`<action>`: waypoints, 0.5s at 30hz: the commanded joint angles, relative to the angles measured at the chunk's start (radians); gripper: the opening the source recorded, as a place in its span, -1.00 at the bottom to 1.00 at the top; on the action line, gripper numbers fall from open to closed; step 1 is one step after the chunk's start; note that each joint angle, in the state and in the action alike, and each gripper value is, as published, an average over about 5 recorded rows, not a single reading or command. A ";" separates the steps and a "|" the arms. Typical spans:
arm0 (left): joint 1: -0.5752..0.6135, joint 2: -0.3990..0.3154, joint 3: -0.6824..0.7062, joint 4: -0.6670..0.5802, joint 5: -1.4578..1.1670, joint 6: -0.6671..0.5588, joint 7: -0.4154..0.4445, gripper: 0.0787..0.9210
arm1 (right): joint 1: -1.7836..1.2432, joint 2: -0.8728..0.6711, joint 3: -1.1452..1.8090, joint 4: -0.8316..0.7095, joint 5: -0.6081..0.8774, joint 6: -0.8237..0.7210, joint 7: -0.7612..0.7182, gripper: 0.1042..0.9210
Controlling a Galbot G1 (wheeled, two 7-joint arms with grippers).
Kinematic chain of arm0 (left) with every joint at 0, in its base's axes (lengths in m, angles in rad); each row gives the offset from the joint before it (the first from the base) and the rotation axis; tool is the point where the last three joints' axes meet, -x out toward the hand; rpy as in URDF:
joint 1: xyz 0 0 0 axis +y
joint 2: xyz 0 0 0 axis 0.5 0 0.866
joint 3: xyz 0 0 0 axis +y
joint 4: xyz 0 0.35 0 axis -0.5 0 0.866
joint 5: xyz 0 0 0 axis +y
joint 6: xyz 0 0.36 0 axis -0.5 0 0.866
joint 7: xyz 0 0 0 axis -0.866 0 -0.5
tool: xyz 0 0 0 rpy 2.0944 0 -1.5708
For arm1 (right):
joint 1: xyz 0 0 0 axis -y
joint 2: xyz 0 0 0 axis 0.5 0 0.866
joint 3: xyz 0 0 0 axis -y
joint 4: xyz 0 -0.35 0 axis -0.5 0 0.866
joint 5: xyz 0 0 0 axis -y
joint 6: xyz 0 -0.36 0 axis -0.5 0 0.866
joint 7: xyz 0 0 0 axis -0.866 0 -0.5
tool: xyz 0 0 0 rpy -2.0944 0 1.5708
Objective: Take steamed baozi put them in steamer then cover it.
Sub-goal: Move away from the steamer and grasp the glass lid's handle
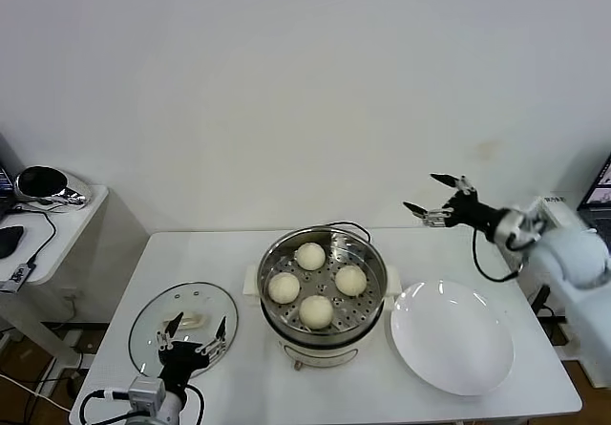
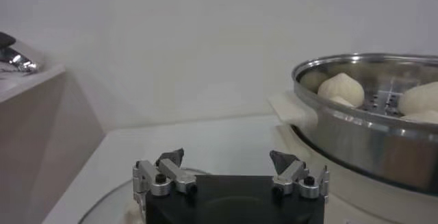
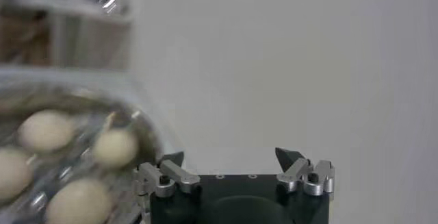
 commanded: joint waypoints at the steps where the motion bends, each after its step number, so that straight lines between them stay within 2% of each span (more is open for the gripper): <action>1: -0.017 0.007 -0.001 0.015 0.002 -0.029 -0.002 0.77 | -0.545 0.351 0.455 0.063 0.063 0.254 0.254 0.76; 7: -0.015 0.014 -0.003 0.033 0.024 -0.045 -0.005 0.77 | -0.628 0.556 0.520 0.072 0.003 0.275 0.225 0.76; 15: -0.031 0.019 -0.006 0.067 0.053 -0.091 -0.018 0.77 | -0.742 0.659 0.500 0.094 -0.042 0.295 0.223 0.76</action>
